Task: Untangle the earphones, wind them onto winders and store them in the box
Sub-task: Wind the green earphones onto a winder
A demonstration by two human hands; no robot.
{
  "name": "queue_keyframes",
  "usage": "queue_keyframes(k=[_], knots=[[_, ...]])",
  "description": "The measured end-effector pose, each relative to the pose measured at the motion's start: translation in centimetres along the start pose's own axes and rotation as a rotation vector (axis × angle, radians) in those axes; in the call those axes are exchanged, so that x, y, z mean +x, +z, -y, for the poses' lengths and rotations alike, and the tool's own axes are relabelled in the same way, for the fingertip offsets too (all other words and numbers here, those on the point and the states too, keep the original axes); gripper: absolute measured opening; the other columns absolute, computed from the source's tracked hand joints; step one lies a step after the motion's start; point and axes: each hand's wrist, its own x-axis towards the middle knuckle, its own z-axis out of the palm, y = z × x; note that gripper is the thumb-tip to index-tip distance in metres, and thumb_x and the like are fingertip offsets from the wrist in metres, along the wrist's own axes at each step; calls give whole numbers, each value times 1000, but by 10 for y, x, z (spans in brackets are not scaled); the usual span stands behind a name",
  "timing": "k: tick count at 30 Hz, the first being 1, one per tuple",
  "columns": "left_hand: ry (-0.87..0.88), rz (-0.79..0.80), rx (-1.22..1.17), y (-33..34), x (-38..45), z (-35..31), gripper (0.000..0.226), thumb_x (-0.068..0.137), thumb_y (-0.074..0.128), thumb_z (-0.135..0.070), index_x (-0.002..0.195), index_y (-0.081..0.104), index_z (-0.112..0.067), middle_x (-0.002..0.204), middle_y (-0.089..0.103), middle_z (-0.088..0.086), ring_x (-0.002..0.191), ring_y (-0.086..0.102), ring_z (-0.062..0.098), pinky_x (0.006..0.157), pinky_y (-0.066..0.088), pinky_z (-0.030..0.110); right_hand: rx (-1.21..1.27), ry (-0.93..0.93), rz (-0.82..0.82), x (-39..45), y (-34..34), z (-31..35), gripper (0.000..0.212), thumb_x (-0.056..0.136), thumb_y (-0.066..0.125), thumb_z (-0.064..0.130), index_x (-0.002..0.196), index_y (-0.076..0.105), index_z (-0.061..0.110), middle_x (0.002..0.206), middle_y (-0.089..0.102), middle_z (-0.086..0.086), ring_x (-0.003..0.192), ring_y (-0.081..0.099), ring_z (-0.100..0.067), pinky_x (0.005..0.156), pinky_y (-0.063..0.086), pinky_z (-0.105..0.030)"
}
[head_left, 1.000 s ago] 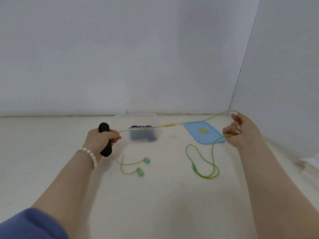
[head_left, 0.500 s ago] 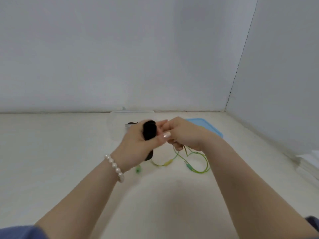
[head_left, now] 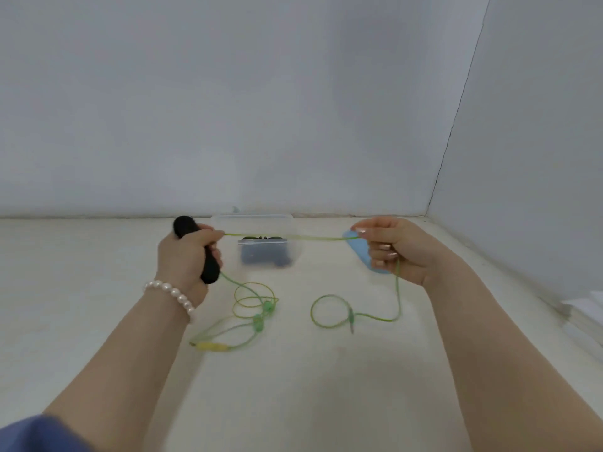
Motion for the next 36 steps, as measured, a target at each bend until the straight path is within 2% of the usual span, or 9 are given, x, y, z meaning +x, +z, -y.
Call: queue_keyframes(k=[2, 5, 8, 12, 16, 19, 23, 33, 36], knots=[[7, -73, 154, -7, 9, 3, 26, 77, 59, 8, 63, 46, -10, 33, 44, -4, 28, 39, 9, 35, 34, 13, 226, -3, -127, 3, -12, -4, 8, 87, 56, 7, 82, 59, 13, 46, 37, 4, 34, 29, -6, 42, 36, -16], [15, 99, 595, -3, 6, 18, 19, 77, 61, 7, 64, 52, -5, 45, 49, 7, 33, 45, 15, 41, 40, 20, 464, 17, -158, 5, -16, -5, 6, 88, 56, 12, 85, 60, 14, 51, 41, 3, 33, 31, -5, 41, 39, -16], [195, 236, 959, 8, -8, 27, 13, 76, 68, -6, 69, 57, -4, 60, 51, 3, 54, 47, 16, 56, 37, 25, 282, 14, -127, 5, -6, -4, 4, 88, 58, 10, 88, 61, 13, 59, 42, 1, 31, 26, -3, 37, 33, -15], [235, 421, 595, 24, -27, 23, 27, 70, 76, -23, 84, 64, -3, 92, 63, -13, 86, 57, -3, 76, 41, 12, -269, -77, -75, 3, 33, -6, 4, 82, 68, 11, 83, 65, 11, 58, 52, -4, 33, 31, -7, 40, 33, -18], [85, 671, 458, 36, -50, 30, 19, 77, 70, -23, 94, 71, -13, 99, 73, 4, 96, 68, 16, 84, 50, 20, -493, -206, 7, -2, 67, -6, 8, 80, 71, 13, 84, 64, 12, 46, 57, 5, 35, 41, -7, 41, 37, -19], [10, 613, 379, 41, -58, 36, 12, 80, 65, -14, 86, 64, -4, 74, 71, 7, 67, 69, 22, 64, 54, 26, -404, -247, 59, -5, 76, -2, 6, 81, 70, 13, 82, 64, 13, 42, 53, 7, 36, 42, -9, 41, 37, -19], [-48, 456, 156, 37, -46, 29, 17, 83, 58, -4, 72, 46, -8, 43, 39, -5, 37, 37, 10, 38, 36, 20, -250, -97, 238, -11, 66, 7, 7, 87, 61, 12, 94, 62, 13, 51, 52, 1, 34, 34, -8, 45, 36, -22], [57, -78, 151, 11, -1, 24, 26, 77, 61, 4, 64, 45, -13, 56, 43, 5, 40, 40, 14, 42, 40, 22, 235, 120, 320, -10, 20, 11, 38, 73, 54, 11, 111, 58, 13, 60, 48, 1, 60, 48, -14, 70, 48, -32], [91, -247, 109, 3, 8, 17, 26, 77, 60, 3, 64, 45, -13, 59, 45, 6, 39, 42, 14, 45, 42, 24, 315, 114, 339, -14, 14, 16, 43, 67, 62, 10, 110, 60, 11, 57, 43, 2, 50, 46, -12, 60, 55, -31]])
